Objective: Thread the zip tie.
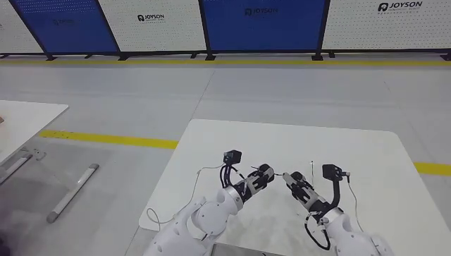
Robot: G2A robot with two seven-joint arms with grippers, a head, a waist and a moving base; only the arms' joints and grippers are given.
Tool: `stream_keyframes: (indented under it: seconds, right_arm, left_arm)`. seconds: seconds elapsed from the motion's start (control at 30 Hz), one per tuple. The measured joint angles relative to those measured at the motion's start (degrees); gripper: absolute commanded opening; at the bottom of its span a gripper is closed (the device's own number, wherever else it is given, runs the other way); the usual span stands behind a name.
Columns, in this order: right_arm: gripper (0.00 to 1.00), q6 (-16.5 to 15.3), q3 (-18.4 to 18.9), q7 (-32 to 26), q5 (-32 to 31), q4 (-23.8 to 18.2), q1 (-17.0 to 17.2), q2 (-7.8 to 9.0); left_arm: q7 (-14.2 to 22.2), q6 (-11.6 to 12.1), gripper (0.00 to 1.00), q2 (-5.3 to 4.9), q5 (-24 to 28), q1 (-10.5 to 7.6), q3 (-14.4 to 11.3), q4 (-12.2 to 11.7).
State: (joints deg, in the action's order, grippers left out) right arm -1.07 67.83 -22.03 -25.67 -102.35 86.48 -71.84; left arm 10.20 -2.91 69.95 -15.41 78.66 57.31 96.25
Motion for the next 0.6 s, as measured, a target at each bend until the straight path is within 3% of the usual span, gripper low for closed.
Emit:
stream_keyframes:
  seconds: [0.3, 0.43, 0.47, 0.53, 0.6]
  right_arm:
    - [0.24, -0.6, -0.1, 0.6, -0.7, 0.2, 0.3, 0.10]
    - [0.20, -0.8, 0.0, 1.0, -0.6, 0.2, 0.3, 0.11]
    - [0.18, -0.8, 0.0, 1.2, -0.4, 0.1, 0.4, 0.11]
    - [0.00, -0.9, 0.1, 1.7, -0.1, 0.1, 0.5, 0.10]
    - [0.00, -1.1, 0.2, 2.2, 0.3, 0.2, 0.6, 0.08]
  left_arm:
    - [-0.4, -0.3, 0.00, 0.18, 0.5, -0.25, 0.0, -0.3]
    - [-0.4, -0.3, 0.00, 0.21, 0.1, -0.28, -0.2, -0.5]
    - [-0.5, -0.2, 0.00, 0.22, 0.0, -0.28, -0.2, -0.6]
    - [-0.5, 0.0, 0.00, 0.23, -0.2, -0.24, -0.3, -0.6]
    - [-0.5, 0.3, 0.00, 0.22, -0.4, -0.13, -0.3, -0.6]
